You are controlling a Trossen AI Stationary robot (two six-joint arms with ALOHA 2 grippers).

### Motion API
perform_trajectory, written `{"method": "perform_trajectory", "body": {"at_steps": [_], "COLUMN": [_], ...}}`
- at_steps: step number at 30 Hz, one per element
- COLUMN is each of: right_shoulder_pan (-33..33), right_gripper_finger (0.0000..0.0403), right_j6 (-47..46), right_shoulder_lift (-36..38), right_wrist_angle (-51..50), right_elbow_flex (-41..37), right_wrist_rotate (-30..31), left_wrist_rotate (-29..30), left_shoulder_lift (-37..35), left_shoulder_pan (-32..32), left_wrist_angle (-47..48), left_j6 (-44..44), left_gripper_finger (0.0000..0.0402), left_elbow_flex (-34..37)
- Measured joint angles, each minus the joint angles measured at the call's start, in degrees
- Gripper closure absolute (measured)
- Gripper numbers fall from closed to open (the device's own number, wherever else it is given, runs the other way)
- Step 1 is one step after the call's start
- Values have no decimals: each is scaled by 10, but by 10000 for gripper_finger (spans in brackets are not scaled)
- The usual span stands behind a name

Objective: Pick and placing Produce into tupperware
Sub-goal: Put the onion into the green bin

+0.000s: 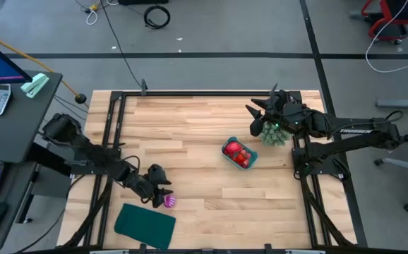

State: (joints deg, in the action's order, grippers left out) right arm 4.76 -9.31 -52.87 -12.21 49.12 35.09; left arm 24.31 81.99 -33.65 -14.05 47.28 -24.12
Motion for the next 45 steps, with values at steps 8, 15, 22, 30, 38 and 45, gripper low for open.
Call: {"method": "perform_trajectory", "body": {"at_steps": [8, 15, 22, 30, 38, 45], "right_shoulder_pan": [0, 0, 0, 0, 0, 0], "right_gripper_finger": [243, 243, 243, 243, 243, 243], "right_j6": [0, 0, 0, 0, 0, -1], "right_shoulder_lift": [0, 0, 0, 0, 0, 0], "right_wrist_angle": [0, 0, 0, 0, -18, -20], "right_elbow_flex": [0, 0, 0, 0, 0, 0], "right_wrist_rotate": [0, 0, 0, 0, 0, 0], "left_wrist_rotate": [-11, -14, -20, -29, -104, -110], "left_shoulder_lift": [57, 91, 88, 33, 5, 7], "left_shoulder_pan": [-7, -9, -7, -6, -42, -59], "left_wrist_angle": [-53, -100, -116, -122, -96, 74], "left_j6": [-2, 12, -14, -15, -73, -150], "left_gripper_finger": [193, 193, 202, 214, 207, 169], "left_elbow_flex": [0, 0, 0, 0, -33, -80]}}
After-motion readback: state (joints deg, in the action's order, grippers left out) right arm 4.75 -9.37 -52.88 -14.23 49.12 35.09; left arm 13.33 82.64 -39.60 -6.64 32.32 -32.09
